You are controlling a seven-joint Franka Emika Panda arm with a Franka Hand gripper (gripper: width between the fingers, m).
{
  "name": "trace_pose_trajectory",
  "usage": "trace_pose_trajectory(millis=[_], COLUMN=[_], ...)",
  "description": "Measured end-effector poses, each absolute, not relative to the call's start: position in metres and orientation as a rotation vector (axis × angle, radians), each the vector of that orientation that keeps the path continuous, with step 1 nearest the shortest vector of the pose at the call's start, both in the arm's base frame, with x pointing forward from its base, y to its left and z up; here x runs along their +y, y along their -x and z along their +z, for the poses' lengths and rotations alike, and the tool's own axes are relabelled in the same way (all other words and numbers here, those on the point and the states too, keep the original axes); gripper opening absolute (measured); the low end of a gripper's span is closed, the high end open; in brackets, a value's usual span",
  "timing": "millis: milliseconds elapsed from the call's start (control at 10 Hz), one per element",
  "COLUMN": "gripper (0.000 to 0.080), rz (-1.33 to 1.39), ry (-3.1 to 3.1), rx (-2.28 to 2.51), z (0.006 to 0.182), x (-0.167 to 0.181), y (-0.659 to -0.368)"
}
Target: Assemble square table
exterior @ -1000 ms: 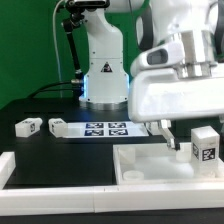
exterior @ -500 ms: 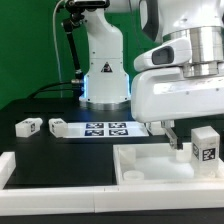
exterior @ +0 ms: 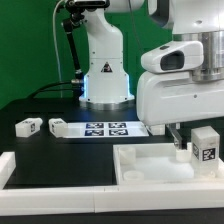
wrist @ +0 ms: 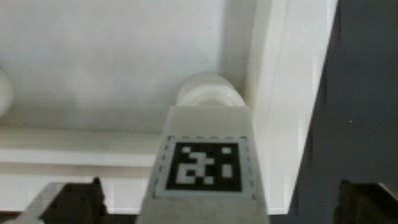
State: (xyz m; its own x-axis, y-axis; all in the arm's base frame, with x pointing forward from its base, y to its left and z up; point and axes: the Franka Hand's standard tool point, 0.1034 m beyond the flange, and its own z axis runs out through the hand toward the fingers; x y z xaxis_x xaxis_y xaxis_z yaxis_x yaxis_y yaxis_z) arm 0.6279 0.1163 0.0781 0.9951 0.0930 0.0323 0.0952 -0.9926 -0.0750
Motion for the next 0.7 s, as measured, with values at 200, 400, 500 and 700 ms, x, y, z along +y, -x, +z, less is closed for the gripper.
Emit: trace_pose_trajectory(millis=[200,400,500,700], gripper=[0.0649,0.0634,0.0634,0.0284], rz=[-0.059,-0.061,-0.061,-0.051], ry=[3.06,3.059,3.06,3.054], rx=[-0.132,-0.105,-0.091,0.136], z=[0.0825,0.0827,0.0827,0.0827], x=[0.1126,0.1143,0.1141,0.115], y=[-0.6354,-0.6358,-0.6358,-0.6356])
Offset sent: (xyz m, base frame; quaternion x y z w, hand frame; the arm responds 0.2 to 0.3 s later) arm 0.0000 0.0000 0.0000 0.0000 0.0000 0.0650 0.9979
